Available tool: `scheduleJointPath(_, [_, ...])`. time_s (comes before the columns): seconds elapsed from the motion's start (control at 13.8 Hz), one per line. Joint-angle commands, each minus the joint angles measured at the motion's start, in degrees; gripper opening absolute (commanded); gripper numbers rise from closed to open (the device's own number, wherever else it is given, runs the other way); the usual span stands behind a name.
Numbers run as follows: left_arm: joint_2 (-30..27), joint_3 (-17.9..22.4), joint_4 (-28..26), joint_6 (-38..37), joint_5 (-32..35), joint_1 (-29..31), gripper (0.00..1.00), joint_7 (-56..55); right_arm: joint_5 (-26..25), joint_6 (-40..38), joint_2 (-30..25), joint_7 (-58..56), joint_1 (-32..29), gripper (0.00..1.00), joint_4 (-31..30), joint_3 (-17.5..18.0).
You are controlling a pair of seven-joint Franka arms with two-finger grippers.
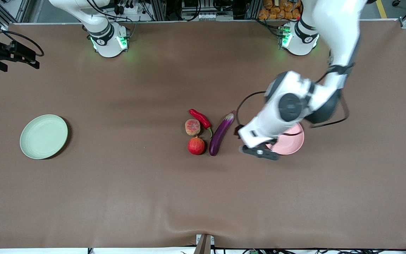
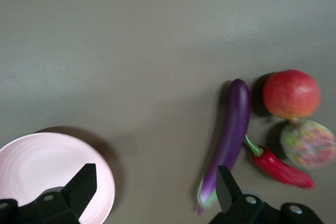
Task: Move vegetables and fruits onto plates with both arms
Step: 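Reach the left gripper down to the purple eggplant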
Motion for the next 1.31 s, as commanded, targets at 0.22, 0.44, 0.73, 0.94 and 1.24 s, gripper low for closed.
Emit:
scheduleJointPath(0.22, [6.70,0.05,1.42,0.59,4.74,-7.90,1.00,-4.84,0.64,-0.17,-0.99,-0.14,0.23,1.00,-0.81,-0.07])
scheduleJointPath(0.44, [7.24,-0.13,0.98,-0.11,4.74,-8.36,1.00,-2.74,0.64,-0.26,-0.99,-0.23,0.31,1.00,-0.81,-0.07])
scheduleJointPath(0.73, [7.33,-0.13,0.01,-0.11,4.04,-7.83,1.00,4.30,0.64,-0.35,-0.99,-0.14,0.31,1.00,-0.81,-0.07])
scheduleJointPath(0.94, [7.94,-0.13,0.19,1.20,3.95,-7.57,1.00,4.21,0.64,-0.35,-0.99,-0.14,0.23,1.00,-0.81,-0.07])
scheduleJointPath(1.24, [9.61,-0.04,0.01,1.29,4.22,-7.47,1.00,4.21,0.64,-0.35,-0.99,-0.14,0.31,1.00,-0.81,-0.07])
